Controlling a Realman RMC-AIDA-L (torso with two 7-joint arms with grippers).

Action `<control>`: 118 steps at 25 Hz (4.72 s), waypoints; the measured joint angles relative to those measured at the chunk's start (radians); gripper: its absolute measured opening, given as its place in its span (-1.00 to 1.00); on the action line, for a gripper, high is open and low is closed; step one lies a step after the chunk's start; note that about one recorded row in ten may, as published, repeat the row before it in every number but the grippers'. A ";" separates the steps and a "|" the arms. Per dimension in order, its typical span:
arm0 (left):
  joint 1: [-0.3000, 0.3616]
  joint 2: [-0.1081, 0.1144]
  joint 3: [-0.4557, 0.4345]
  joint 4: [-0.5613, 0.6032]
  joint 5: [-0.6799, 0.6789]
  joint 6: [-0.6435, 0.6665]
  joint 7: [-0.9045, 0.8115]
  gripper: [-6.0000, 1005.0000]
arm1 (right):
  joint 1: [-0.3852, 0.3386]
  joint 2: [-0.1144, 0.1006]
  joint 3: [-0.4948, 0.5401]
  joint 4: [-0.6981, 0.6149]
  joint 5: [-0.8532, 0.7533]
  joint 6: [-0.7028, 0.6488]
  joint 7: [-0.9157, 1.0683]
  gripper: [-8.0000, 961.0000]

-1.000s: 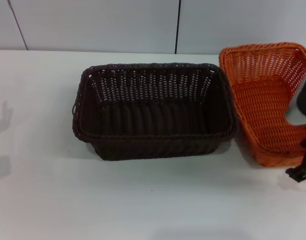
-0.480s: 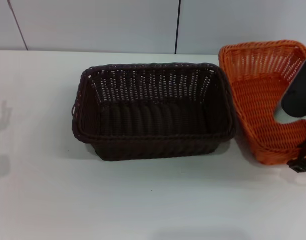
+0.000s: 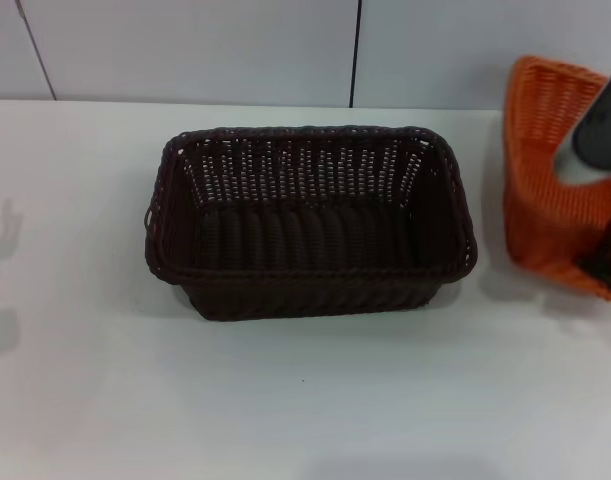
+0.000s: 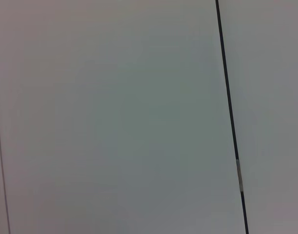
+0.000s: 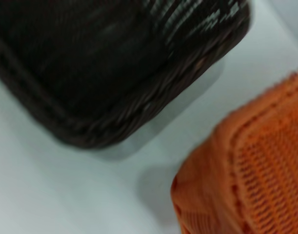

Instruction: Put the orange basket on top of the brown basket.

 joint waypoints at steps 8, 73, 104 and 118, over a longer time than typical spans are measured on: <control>0.006 0.000 0.000 0.003 0.000 0.007 0.000 0.62 | 0.063 -0.003 0.062 0.221 0.000 0.103 0.009 -0.59; 0.069 -0.012 0.144 -0.010 -0.115 -0.005 -0.172 0.62 | 0.215 -0.078 -0.402 0.154 0.001 0.015 -0.936 -0.61; 0.043 -0.010 0.161 0.007 -0.115 -0.019 -0.172 0.62 | 0.082 -0.059 -0.488 0.384 -0.002 0.131 -0.702 0.26; 0.010 -0.008 0.169 0.039 -0.115 -0.023 -0.169 0.62 | -0.025 0.015 -0.639 0.380 0.024 -0.033 -0.615 0.26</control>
